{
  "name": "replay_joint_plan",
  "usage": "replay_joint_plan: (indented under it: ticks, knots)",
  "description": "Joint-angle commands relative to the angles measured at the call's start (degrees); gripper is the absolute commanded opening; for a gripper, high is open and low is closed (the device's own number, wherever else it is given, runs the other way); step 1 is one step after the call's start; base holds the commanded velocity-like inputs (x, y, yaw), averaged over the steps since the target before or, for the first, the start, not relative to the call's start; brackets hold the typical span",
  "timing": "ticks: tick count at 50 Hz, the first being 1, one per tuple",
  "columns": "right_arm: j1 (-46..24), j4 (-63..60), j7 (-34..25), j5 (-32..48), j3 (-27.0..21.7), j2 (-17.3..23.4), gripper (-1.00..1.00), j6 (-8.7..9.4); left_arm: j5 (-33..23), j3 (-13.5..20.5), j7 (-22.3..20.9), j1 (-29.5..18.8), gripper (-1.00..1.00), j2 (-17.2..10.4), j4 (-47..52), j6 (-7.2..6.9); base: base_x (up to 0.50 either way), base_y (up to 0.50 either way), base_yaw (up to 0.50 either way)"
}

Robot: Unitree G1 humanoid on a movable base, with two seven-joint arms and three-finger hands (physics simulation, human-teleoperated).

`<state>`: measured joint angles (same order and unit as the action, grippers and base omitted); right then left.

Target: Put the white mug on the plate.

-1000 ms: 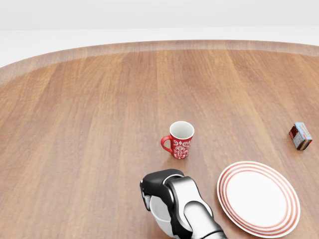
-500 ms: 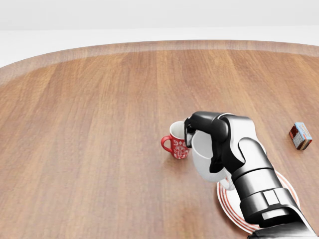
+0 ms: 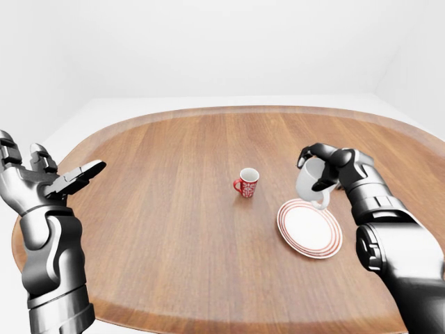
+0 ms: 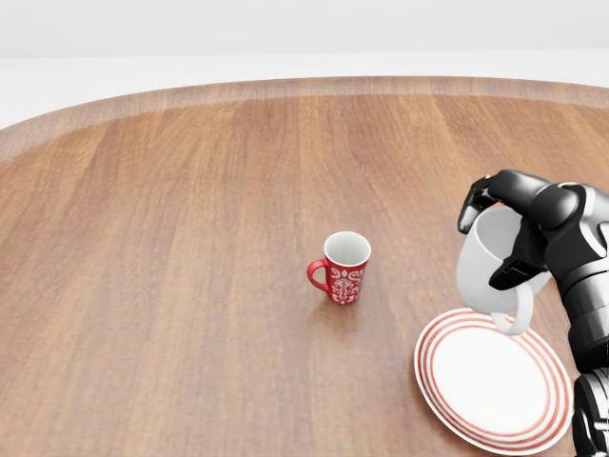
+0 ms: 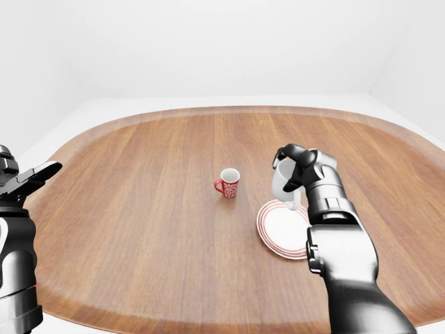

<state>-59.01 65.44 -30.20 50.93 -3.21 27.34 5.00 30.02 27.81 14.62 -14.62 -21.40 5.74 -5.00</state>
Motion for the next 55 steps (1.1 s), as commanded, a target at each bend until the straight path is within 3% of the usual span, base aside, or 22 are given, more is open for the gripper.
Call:
replay_joint_plan:
  ticks: [1,11,26,55]
  knots:
    - [1.0,3.9,8.6,-7.3,-1.2,4.5,-1.00,0.00,0.1,0.1,0.1,0.1,1.00,0.0,0.3,0.00,0.00,0.00,0.00]
    - [5.7,3.9,11.1,-9.7,-1.7,6.6,-1.00,0.00,-0.1,0.0,0.1,0.0,1.00,0.0,0.3,0.00,0.00,0.00,0.00]
    - [10.4,7.3,17.3,-13.9,-2.1,3.5,-1.00,0.00,-0.3,-0.2,0.0,-0.1,1.00,0.2,0.0,0.00,0.00,0.00,0.00]
    - [12.4,9.6,20.7,-17.4,-1.4,0.8,-1.00,0.00,-0.6,-0.4,-0.1,0.0,1.00,0.4,-0.1,0.00,0.00,0.00,0.00]
